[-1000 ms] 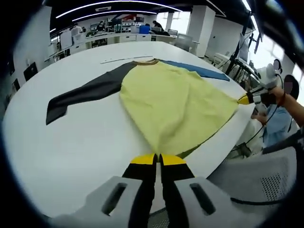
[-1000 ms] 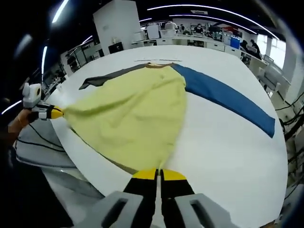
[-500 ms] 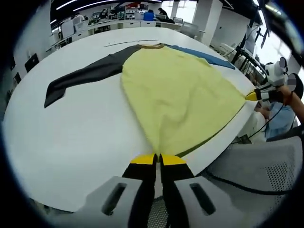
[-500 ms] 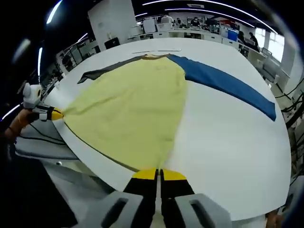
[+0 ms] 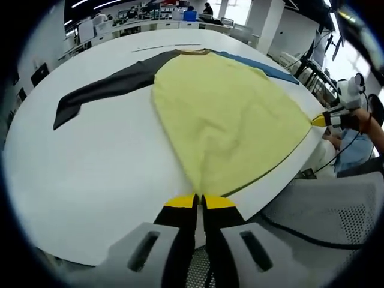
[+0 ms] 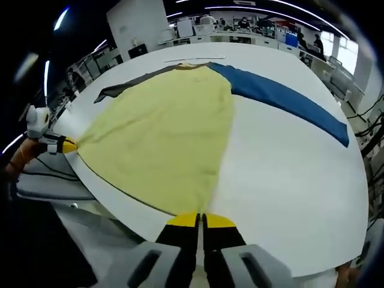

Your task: Fold the garment on the visible template until the final outline fits inside the template.

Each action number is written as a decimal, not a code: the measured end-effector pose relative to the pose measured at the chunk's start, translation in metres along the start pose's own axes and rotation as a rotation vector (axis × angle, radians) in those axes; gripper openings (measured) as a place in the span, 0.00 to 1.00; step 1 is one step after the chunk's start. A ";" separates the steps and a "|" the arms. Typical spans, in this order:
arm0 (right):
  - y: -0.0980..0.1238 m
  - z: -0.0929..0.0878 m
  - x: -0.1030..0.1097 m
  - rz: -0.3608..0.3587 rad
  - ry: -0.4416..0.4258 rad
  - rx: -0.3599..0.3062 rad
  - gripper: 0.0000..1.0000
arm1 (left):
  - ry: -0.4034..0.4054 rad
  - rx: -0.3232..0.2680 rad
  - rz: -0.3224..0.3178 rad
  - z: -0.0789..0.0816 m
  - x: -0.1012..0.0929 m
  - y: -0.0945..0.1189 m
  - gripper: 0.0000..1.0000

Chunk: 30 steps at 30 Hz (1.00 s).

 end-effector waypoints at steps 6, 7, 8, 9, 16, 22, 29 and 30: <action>0.000 0.000 -0.004 0.017 -0.045 0.000 0.04 | 0.001 0.011 0.001 -0.002 0.002 0.001 0.09; 0.000 0.000 -0.005 0.015 -0.051 -0.003 0.07 | -0.001 0.004 0.001 -0.002 0.002 0.001 0.14; 0.001 0.000 -0.006 0.014 -0.055 -0.008 0.14 | -0.002 0.001 0.002 -0.002 0.002 0.001 0.19; 0.001 0.001 -0.007 0.013 -0.065 -0.018 0.20 | -0.005 -0.007 0.004 -0.001 0.002 0.001 0.23; 0.005 0.011 -0.013 0.011 -0.092 -0.090 0.55 | -0.014 -0.136 0.034 0.007 0.005 0.010 0.56; 0.009 0.024 -0.021 0.014 -0.118 -0.153 0.79 | 0.034 -0.233 0.047 0.014 0.009 0.018 0.78; 0.016 0.040 -0.059 0.009 -0.137 -0.191 0.89 | 0.076 -0.304 0.075 0.019 0.016 0.023 0.99; 0.017 0.042 -0.066 0.005 -0.141 -0.198 0.89 | 0.075 -0.307 0.073 0.019 0.017 0.024 0.99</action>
Point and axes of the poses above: the point that each gripper's makers call its tool centre point, and the gripper's own axes: y roughly backward along the fingers, x roughly to its left, z roughly out of its top, the point moved 10 cm from there along y, roughly backward along the fingers, and after that the axes turned 7 degrees about x, right-handed, at the moved point
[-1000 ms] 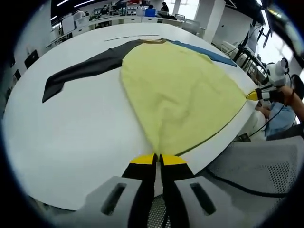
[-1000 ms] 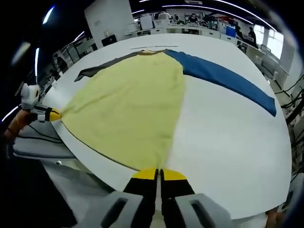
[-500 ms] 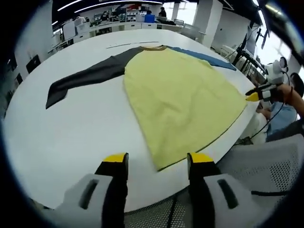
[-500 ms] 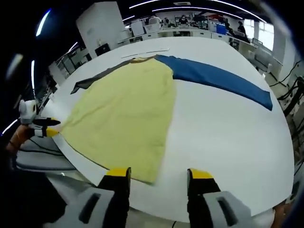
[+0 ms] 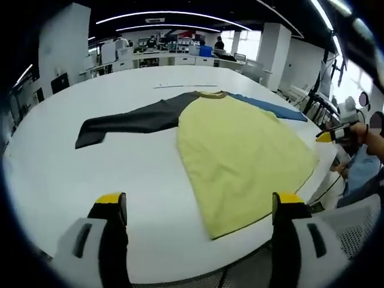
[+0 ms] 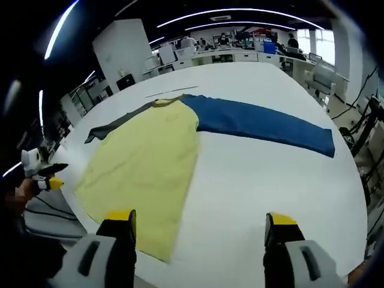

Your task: Fold the garment on the visible template until the final outline fits inside the template.

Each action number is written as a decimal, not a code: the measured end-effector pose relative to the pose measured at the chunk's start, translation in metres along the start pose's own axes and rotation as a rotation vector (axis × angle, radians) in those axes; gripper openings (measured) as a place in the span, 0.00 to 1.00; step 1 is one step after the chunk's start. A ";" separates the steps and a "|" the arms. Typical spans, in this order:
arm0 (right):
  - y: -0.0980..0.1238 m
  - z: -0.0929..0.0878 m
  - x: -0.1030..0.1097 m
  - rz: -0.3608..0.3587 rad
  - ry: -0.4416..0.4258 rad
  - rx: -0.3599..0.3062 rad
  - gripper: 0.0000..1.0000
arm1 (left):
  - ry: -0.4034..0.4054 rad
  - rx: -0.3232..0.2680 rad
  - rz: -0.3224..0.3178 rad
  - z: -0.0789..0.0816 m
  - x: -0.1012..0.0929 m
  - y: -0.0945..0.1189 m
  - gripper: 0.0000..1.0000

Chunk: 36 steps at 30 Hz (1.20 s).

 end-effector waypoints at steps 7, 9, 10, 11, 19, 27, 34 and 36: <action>0.010 0.025 -0.050 -0.073 -0.038 -0.080 0.89 | 0.003 -0.060 -0.016 0.010 0.000 0.005 0.99; 0.011 0.030 -0.057 -0.082 -0.046 -0.105 0.88 | -0.004 -0.075 -0.016 0.013 -0.001 0.005 0.99; 0.012 0.031 -0.060 -0.091 -0.049 -0.110 0.88 | -0.005 -0.079 -0.020 0.014 -0.001 0.005 0.99; 0.012 0.033 -0.066 -0.100 -0.063 -0.105 0.87 | -0.004 -0.083 -0.024 0.015 -0.001 0.004 0.99; 0.017 0.053 -0.098 -0.135 -0.187 -0.180 0.72 | -0.002 -0.069 -0.016 0.017 -0.002 0.003 0.99; 0.006 0.074 -0.126 -0.211 -0.196 -0.153 0.59 | 0.001 -0.073 -0.017 0.021 -0.003 0.005 0.98; -0.007 0.077 -0.139 -0.291 -0.234 -0.133 0.48 | 0.004 -0.066 -0.016 0.021 -0.005 0.008 0.96; -0.011 0.073 -0.144 -0.307 -0.267 -0.117 0.47 | 0.003 -0.072 -0.019 0.021 -0.005 0.008 0.97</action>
Point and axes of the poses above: the point that each gripper's makers call its tool centre point, and the gripper's own axes: y roughly backward along the fingers, x roughly to its left, z roughly out of its top, the point moved 10 cm from there along y, roughly backward along the fingers, and after that the axes turned 7 degrees about x, right-handed, at the moved point
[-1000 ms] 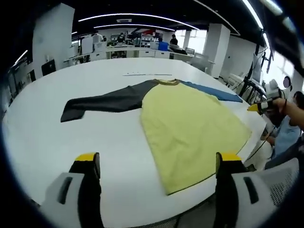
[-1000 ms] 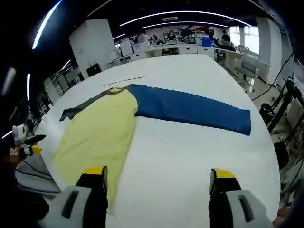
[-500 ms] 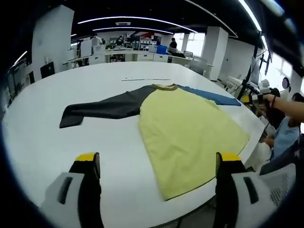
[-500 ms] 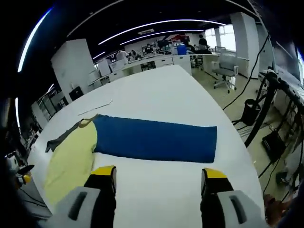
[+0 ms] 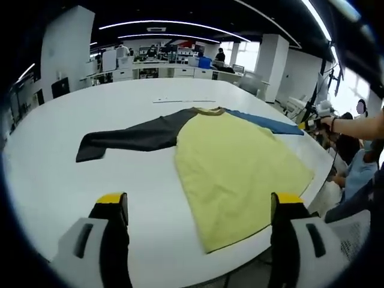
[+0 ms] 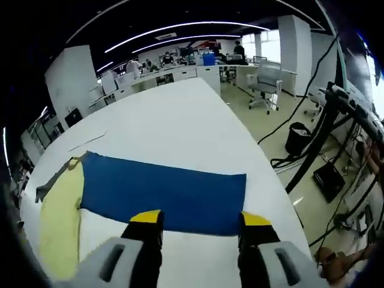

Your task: Fold the garment on the visible template until the final outline fits inside the template.

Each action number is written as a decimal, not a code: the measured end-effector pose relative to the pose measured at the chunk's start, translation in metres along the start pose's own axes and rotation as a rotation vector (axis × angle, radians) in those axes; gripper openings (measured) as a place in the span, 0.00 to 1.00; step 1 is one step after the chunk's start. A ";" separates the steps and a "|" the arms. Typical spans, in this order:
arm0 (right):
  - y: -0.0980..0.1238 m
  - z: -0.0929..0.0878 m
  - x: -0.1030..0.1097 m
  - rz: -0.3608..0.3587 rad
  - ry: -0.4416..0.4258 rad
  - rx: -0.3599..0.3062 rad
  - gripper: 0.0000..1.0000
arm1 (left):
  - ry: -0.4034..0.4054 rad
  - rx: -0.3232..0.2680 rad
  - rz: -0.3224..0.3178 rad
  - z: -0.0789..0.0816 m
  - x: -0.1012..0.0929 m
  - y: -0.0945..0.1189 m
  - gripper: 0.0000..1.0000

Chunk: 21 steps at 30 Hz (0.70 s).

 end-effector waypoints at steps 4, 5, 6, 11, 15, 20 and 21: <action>-0.006 -0.004 -0.004 -0.008 -0.019 -0.004 0.42 | -0.001 -0.003 0.007 0.001 0.000 0.000 0.96; -0.006 -0.004 -0.005 -0.016 -0.021 -0.004 0.41 | -0.003 -0.006 0.009 0.001 0.000 0.000 0.96; -0.007 -0.005 -0.005 -0.025 -0.025 -0.004 0.41 | -0.004 -0.013 0.008 0.001 -0.001 0.000 0.95; -0.011 -0.005 -0.008 -0.052 -0.008 -0.005 0.36 | 0.005 -0.047 0.004 0.004 -0.001 0.000 0.93; -0.012 -0.004 -0.009 -0.108 0.045 0.021 0.29 | 0.006 -0.050 0.013 0.003 0.001 0.000 0.92; -0.012 -0.006 -0.011 -0.126 0.047 0.016 0.25 | 0.001 -0.048 0.022 0.000 0.001 0.002 0.92; -0.012 -0.005 -0.011 -0.128 0.047 0.018 0.23 | 0.003 -0.045 0.023 -0.001 0.001 0.002 0.92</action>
Point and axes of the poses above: the point that each gripper's makers call its tool centre point, and the gripper's own axes: y roughly backward along the fingers, x roughly to its left, z roughly out of its top, the point moved 10 cm from there along y, roughly backward along the fingers, and after that the axes turned 7 degrees about x, right-handed, at the moved point
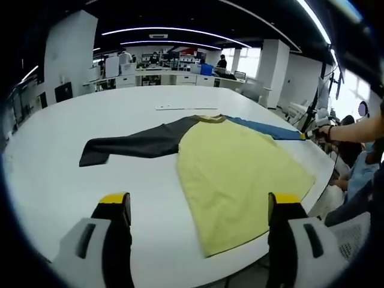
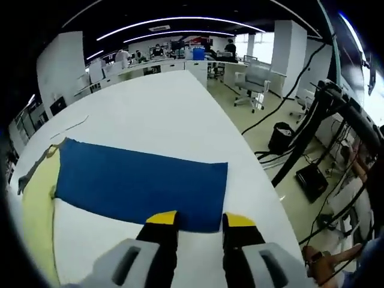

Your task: Fold the garment on the visible template until the final outline fits inside the template.

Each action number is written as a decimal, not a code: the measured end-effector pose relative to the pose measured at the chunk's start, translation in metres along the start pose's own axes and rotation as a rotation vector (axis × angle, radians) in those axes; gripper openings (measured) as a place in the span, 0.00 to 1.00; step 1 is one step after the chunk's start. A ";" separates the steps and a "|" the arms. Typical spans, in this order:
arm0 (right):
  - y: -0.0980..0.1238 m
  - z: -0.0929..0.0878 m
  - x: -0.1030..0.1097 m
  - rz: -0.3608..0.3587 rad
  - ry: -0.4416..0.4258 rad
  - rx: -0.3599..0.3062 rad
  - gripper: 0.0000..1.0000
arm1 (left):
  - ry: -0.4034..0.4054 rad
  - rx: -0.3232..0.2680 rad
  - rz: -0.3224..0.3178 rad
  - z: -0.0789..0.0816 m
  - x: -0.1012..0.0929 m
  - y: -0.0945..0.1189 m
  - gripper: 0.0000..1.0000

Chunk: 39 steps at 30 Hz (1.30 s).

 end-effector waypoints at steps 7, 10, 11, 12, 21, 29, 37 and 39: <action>0.001 -0.001 -0.002 -0.026 -0.044 0.010 0.06 | -0.004 0.006 -0.004 -0.001 -0.003 -0.002 0.92; 0.001 -0.001 0.000 -0.017 -0.041 0.017 0.00 | -0.026 0.005 -0.005 0.001 -0.005 -0.002 0.92; 0.001 -0.001 -0.001 -0.020 -0.040 0.017 0.00 | -0.035 0.007 -0.005 0.002 -0.005 -0.002 0.92; 0.001 -0.001 -0.001 -0.018 -0.050 0.021 0.00 | -0.043 0.007 -0.006 0.003 -0.006 -0.002 0.92; 0.019 0.015 0.003 0.031 -0.097 -0.039 0.00 | -0.069 -0.008 -0.006 0.005 -0.005 0.001 0.93; 0.030 0.030 0.018 0.081 -0.075 -0.077 0.00 | -0.065 -0.021 -0.013 0.004 -0.005 0.001 0.93; 0.042 0.052 0.048 0.152 -0.038 -0.133 0.00 | -0.074 -0.027 -0.015 0.004 -0.004 0.005 0.94; 0.044 0.057 0.056 0.167 -0.020 -0.140 0.00 | -0.074 -0.030 -0.015 0.004 -0.002 0.006 0.94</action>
Point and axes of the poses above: the point that each gripper's makers call its tool centre point, and the gripper's own axes: y roughly backward along the fingers, x roughly to its left, z roughly out of its top, the point moved 10 cm from there along y, roughly backward along the fingers, and after that the axes turned 7 degrees about x, right-handed, at the moved point
